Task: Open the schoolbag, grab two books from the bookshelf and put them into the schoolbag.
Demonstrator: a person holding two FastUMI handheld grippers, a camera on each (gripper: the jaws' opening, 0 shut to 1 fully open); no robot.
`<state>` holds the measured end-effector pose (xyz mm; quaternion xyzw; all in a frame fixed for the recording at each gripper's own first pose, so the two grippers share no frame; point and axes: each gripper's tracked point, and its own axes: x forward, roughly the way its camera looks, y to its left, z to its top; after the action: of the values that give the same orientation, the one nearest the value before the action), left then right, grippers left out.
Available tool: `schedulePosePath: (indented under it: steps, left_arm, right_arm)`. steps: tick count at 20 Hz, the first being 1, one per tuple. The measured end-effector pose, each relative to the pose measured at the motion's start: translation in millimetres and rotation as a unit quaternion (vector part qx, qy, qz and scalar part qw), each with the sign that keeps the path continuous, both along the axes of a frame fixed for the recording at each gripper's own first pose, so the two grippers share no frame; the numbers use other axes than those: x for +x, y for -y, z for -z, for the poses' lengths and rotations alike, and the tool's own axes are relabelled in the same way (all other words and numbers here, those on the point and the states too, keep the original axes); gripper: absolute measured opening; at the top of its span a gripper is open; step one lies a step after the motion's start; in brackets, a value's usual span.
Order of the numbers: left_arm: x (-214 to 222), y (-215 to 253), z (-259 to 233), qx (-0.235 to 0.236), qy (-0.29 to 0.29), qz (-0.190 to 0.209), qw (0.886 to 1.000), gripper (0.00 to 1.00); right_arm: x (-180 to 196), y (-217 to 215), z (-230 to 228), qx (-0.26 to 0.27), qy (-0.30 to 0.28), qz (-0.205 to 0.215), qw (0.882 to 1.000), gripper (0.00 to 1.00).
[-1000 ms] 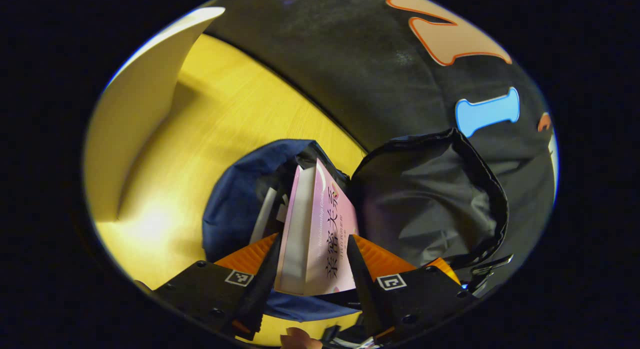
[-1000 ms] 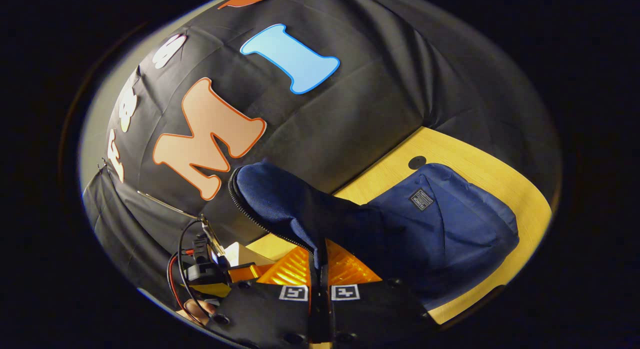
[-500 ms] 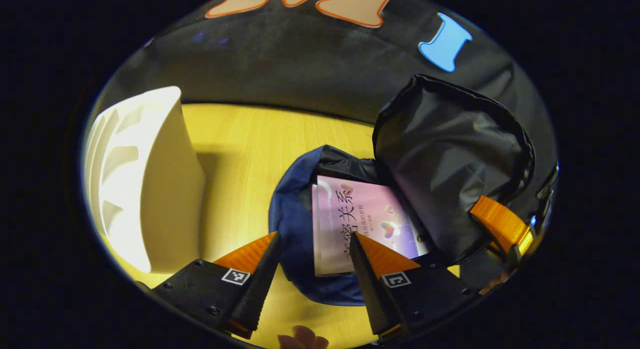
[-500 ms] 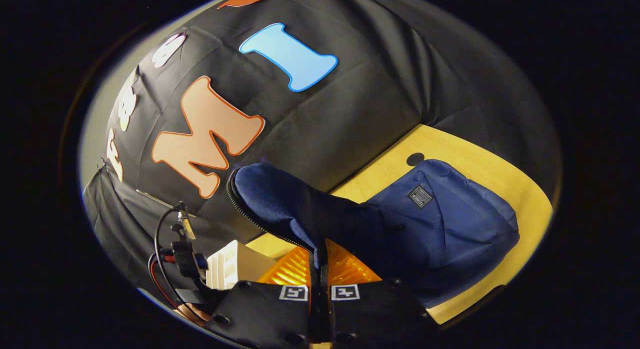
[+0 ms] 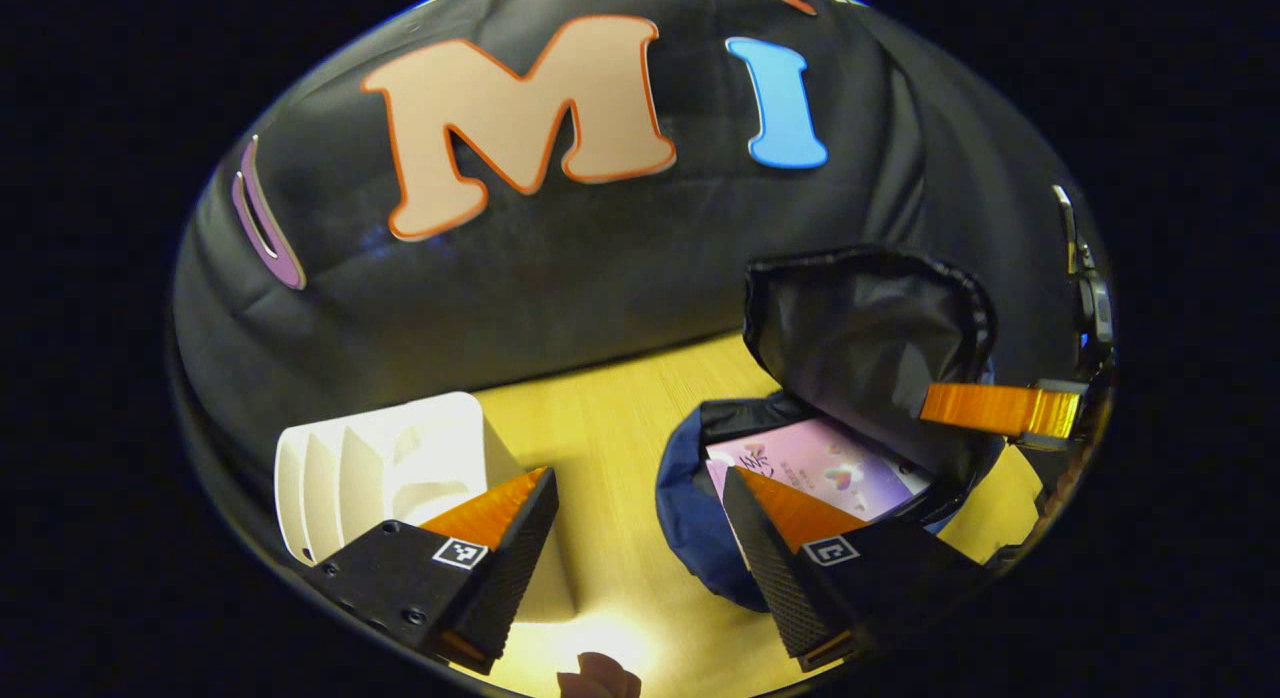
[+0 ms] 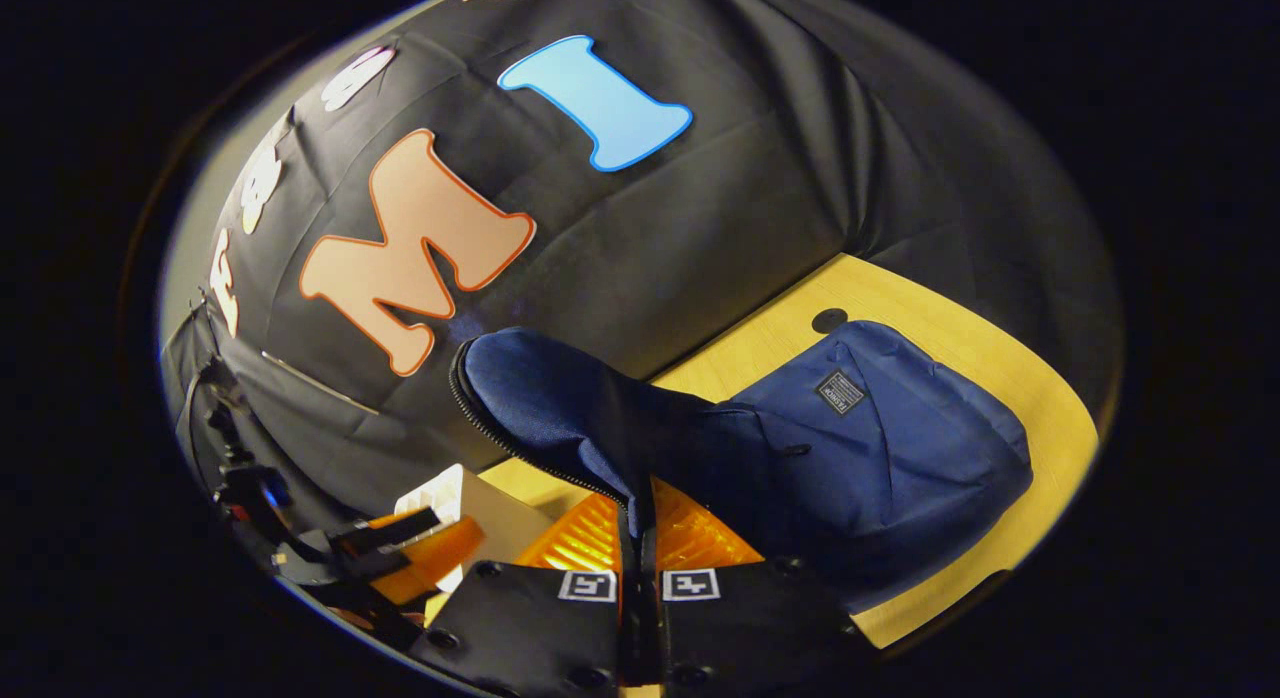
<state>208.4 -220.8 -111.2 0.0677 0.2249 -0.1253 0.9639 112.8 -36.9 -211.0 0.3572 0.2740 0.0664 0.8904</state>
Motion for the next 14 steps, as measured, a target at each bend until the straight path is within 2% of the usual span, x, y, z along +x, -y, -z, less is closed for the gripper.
schedulePosePath:
  steps: [5,7,10,12,14]
  left_arm:
    - [-16.8,-39.3,-58.5,-0.013,0.075,-0.036,0.996,0.97]
    - [-26.5,-53.5,-75.6,-0.024,0.091,-0.045,0.995,0.97]
    - [-38.5,-77.3,-93.4,-0.036,0.105,-0.062,0.992,0.96]
    - [-47.2,-91.0,-103.8,-0.046,0.113,-0.073,0.990,0.96]
    - [-51.4,-102.6,-108.1,-0.058,0.120,-0.081,0.988,0.96]
  right_arm:
    - [-5.4,-9.4,1.7,-0.053,0.007,-0.019,0.998,0.03]
    - [-12.0,-17.1,-3.9,-0.057,0.012,-0.030,0.998,0.08]
    - [-27.2,-43.8,-17.9,-0.046,0.025,-0.058,0.997,0.63]
    - [-40.6,-54.1,-20.9,-0.078,0.031,-0.070,0.994,1.00]
    - [-55.0,-59.1,-30.0,-0.107,0.043,-0.074,0.991,1.00]
